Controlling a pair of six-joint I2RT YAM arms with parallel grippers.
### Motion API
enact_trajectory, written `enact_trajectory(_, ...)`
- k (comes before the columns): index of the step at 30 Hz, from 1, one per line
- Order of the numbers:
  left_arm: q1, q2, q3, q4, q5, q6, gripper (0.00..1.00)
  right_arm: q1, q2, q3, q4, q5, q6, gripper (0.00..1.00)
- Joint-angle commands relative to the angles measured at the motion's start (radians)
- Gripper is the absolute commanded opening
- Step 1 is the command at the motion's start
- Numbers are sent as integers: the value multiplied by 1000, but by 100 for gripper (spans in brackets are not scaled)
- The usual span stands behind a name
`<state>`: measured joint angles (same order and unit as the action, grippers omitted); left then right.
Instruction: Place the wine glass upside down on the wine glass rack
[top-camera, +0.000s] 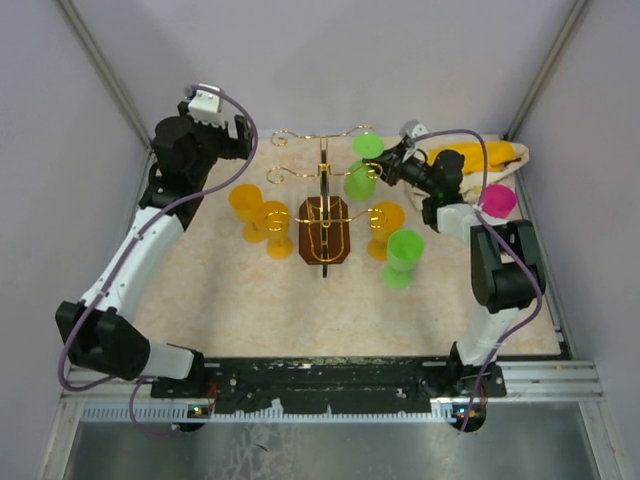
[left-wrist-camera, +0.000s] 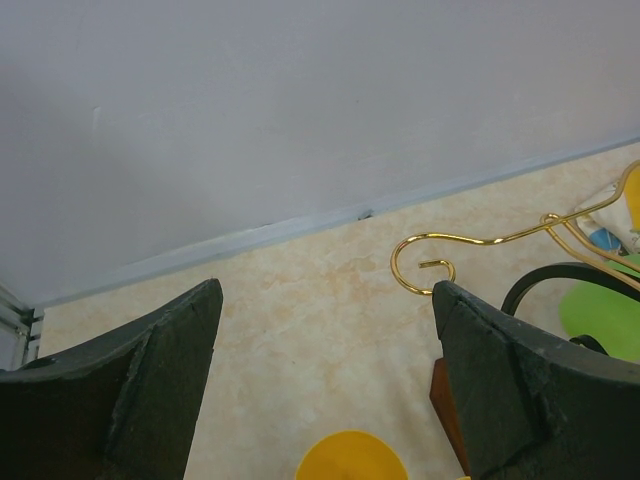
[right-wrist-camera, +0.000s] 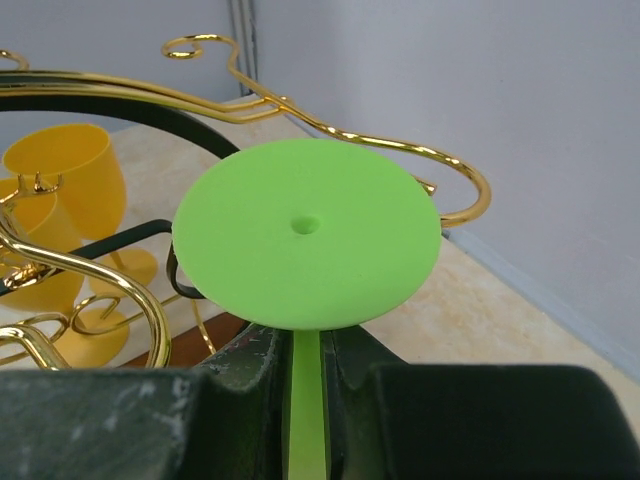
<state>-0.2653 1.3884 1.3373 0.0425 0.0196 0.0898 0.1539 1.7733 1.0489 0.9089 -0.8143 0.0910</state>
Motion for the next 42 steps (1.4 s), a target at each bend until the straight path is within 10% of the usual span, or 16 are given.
enact_trajectory(1,9,-48,-10,10,20,-2,92,1,30,59,116,-49,8,0)
enact_trajectory(42,9,-74,-10,-22,6,11,92,-7,233,219,285,-33,146,0)
